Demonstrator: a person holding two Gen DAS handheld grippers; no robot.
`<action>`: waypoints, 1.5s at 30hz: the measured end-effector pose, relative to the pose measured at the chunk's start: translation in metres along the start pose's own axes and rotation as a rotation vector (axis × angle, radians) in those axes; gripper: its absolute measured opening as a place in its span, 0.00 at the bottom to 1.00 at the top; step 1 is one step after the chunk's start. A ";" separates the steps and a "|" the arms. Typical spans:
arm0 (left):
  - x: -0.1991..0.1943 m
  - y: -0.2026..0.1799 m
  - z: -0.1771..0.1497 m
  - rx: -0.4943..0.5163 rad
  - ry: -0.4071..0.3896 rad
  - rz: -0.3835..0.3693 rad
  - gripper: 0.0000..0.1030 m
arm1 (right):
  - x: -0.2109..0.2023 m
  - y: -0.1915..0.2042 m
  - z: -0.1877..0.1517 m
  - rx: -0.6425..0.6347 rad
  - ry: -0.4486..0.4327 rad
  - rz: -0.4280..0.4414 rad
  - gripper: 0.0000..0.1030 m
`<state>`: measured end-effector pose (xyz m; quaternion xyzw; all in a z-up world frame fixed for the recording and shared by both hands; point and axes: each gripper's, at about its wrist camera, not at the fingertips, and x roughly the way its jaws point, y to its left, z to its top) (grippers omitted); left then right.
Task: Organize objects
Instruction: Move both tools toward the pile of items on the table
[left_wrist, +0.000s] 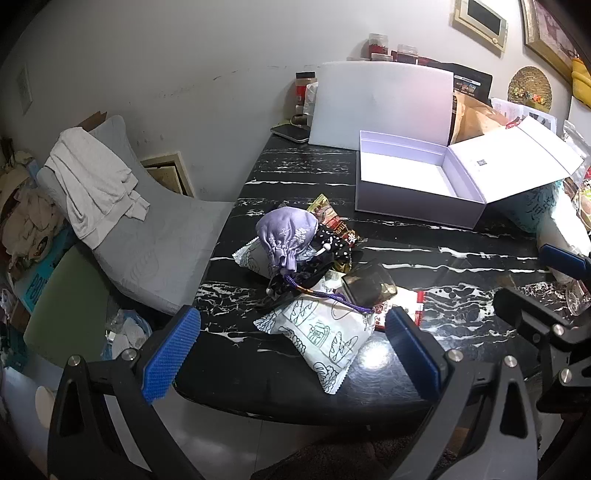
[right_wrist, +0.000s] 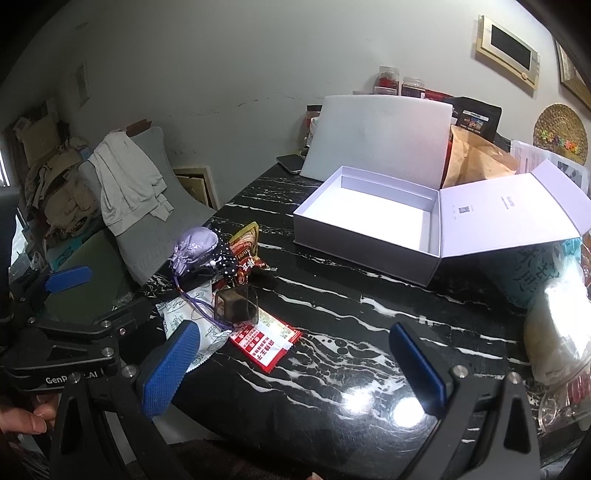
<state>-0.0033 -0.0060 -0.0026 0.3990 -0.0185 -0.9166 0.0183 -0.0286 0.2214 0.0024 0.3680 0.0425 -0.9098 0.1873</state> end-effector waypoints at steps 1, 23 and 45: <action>0.000 0.000 0.000 -0.001 0.000 -0.002 0.97 | 0.000 0.000 0.000 -0.001 0.001 0.000 0.99; 0.001 0.006 0.001 -0.015 0.005 0.002 0.97 | 0.005 0.006 -0.001 -0.005 0.013 0.006 0.99; -0.013 0.007 -0.023 -0.032 0.018 0.013 0.97 | -0.005 0.009 -0.018 -0.003 0.026 0.024 0.99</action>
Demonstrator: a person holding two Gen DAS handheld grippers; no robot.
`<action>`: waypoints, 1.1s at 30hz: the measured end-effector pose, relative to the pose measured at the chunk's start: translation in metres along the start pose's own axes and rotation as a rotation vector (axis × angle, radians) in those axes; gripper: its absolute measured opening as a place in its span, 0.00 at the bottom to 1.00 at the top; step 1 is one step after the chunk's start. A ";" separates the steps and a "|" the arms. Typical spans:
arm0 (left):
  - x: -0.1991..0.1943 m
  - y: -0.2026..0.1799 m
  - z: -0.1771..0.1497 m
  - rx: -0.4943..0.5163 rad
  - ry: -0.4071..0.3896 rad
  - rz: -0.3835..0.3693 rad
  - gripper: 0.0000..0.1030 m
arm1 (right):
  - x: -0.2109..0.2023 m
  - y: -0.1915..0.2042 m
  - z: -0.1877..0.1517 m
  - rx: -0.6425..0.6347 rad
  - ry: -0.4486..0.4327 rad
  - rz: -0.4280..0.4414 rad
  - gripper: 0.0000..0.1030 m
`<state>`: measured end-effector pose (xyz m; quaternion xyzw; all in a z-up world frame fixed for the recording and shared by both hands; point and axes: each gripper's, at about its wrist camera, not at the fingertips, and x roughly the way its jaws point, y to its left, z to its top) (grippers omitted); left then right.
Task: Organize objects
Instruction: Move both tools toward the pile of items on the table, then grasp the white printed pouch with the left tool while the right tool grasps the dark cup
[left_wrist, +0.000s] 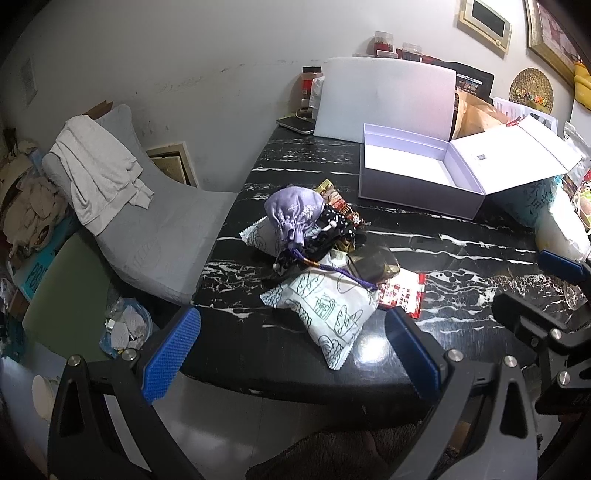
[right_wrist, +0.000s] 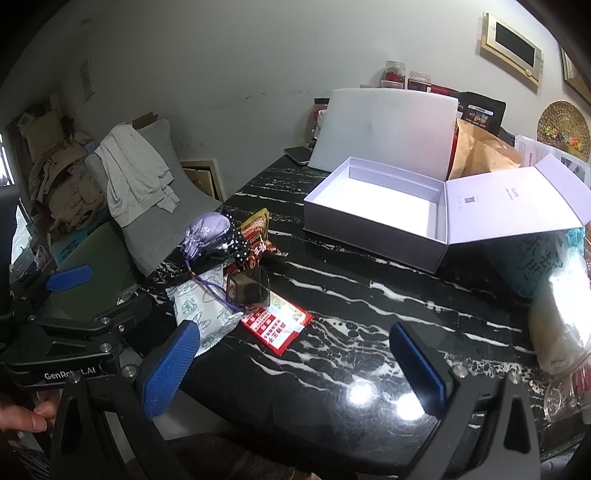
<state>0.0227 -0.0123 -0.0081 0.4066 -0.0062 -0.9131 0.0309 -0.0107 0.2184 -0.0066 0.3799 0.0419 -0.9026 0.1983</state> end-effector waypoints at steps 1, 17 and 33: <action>0.000 0.000 -0.002 -0.001 0.003 -0.002 0.97 | 0.000 0.000 -0.002 0.001 0.002 0.003 0.99; 0.045 -0.006 -0.002 0.012 0.102 -0.105 0.97 | 0.029 -0.008 -0.007 0.029 0.059 0.079 1.00; 0.107 0.019 0.009 -0.046 0.172 -0.127 0.97 | 0.097 -0.001 0.015 0.009 0.144 0.184 0.90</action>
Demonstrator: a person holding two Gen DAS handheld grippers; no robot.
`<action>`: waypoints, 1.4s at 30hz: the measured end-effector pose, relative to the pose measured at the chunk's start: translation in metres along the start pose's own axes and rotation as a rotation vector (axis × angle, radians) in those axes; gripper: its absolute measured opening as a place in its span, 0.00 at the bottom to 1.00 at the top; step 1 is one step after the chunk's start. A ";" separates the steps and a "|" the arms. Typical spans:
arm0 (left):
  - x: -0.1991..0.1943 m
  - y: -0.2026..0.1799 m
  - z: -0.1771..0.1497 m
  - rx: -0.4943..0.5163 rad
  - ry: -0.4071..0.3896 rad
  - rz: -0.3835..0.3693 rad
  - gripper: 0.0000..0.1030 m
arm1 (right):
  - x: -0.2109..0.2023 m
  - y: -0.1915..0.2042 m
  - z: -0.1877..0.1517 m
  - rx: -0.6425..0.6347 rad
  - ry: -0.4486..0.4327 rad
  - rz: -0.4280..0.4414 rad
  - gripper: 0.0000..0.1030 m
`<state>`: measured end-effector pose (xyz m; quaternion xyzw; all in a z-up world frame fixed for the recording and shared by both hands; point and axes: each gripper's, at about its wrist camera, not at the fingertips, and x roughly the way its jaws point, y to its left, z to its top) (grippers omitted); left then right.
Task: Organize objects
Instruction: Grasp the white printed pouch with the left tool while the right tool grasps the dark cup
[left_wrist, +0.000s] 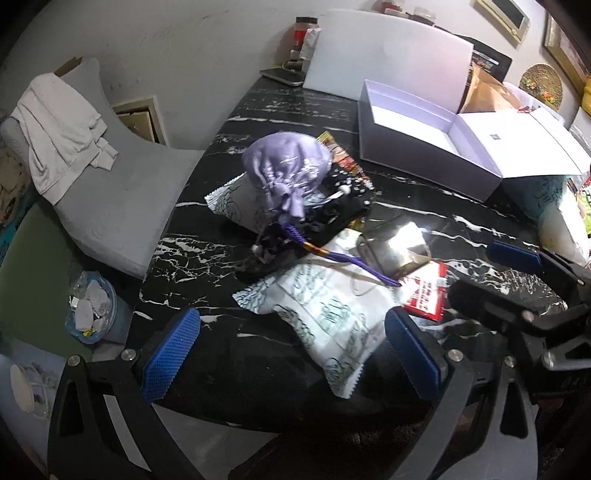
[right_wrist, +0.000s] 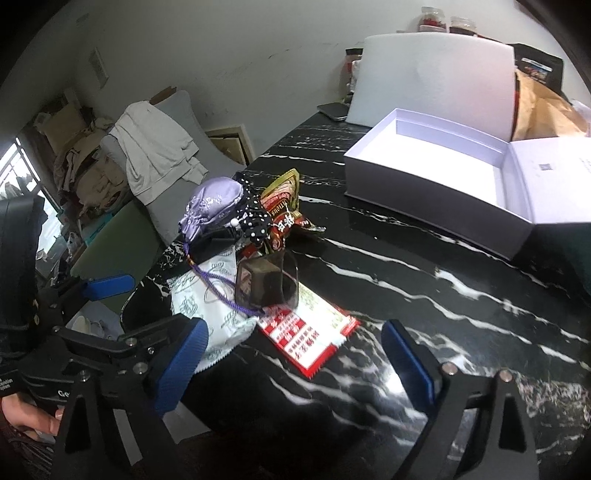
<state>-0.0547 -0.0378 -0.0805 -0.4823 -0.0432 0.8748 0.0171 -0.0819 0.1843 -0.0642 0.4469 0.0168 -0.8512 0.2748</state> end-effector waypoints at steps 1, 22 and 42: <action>0.004 0.002 0.001 -0.004 0.006 0.006 0.97 | 0.004 0.000 0.003 -0.001 0.006 0.004 0.90; 0.029 0.033 0.013 -0.073 0.035 0.039 0.98 | 0.070 -0.011 0.028 0.018 0.125 0.142 0.79; 0.051 -0.006 0.014 -0.085 0.082 -0.040 0.98 | 0.039 -0.034 0.009 0.028 0.071 0.140 0.49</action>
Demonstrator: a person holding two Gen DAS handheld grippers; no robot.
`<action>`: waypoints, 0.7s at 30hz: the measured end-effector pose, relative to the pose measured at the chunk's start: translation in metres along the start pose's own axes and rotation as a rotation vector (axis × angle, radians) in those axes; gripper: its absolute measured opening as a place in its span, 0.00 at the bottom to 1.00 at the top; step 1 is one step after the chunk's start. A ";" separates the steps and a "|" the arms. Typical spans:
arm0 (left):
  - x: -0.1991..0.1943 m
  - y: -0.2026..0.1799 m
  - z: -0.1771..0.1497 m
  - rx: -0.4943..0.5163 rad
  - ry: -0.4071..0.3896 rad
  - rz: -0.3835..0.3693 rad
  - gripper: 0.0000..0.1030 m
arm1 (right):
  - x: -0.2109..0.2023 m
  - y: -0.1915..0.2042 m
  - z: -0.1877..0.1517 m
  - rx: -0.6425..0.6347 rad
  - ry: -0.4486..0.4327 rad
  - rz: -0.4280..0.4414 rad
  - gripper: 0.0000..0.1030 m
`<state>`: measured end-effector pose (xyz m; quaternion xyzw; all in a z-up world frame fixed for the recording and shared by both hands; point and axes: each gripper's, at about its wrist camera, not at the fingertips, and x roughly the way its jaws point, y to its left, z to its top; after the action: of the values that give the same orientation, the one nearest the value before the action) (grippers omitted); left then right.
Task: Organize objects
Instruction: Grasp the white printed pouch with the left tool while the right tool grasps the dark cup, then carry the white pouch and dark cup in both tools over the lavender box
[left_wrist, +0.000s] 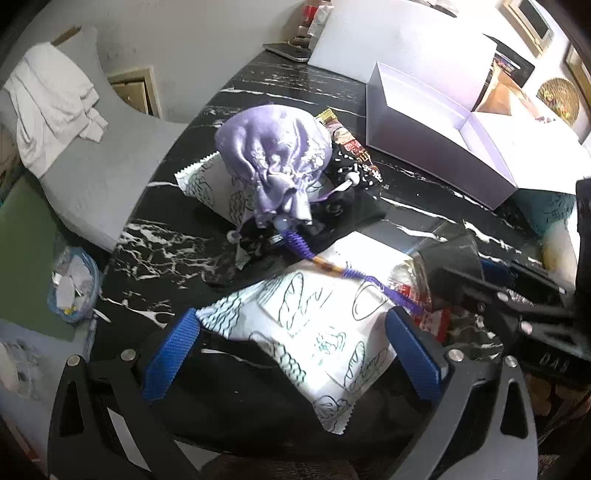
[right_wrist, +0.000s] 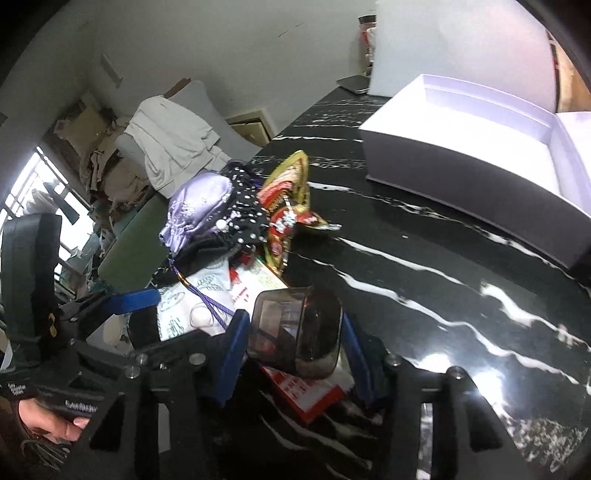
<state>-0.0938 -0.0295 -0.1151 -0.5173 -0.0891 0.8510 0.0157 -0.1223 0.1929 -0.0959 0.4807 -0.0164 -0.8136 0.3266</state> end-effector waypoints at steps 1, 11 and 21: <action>0.001 0.000 0.000 -0.011 0.007 -0.008 0.98 | -0.003 -0.002 -0.002 -0.003 -0.001 -0.012 0.49; 0.014 -0.015 -0.006 0.002 0.065 -0.092 0.98 | -0.013 -0.014 -0.015 0.020 -0.003 -0.028 0.48; 0.003 -0.031 -0.018 0.045 0.018 -0.155 0.63 | -0.018 -0.014 -0.021 0.019 -0.005 -0.031 0.48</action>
<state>-0.0811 0.0037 -0.1208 -0.5159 -0.1099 0.8444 0.0939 -0.1066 0.2201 -0.0981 0.4821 -0.0172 -0.8196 0.3093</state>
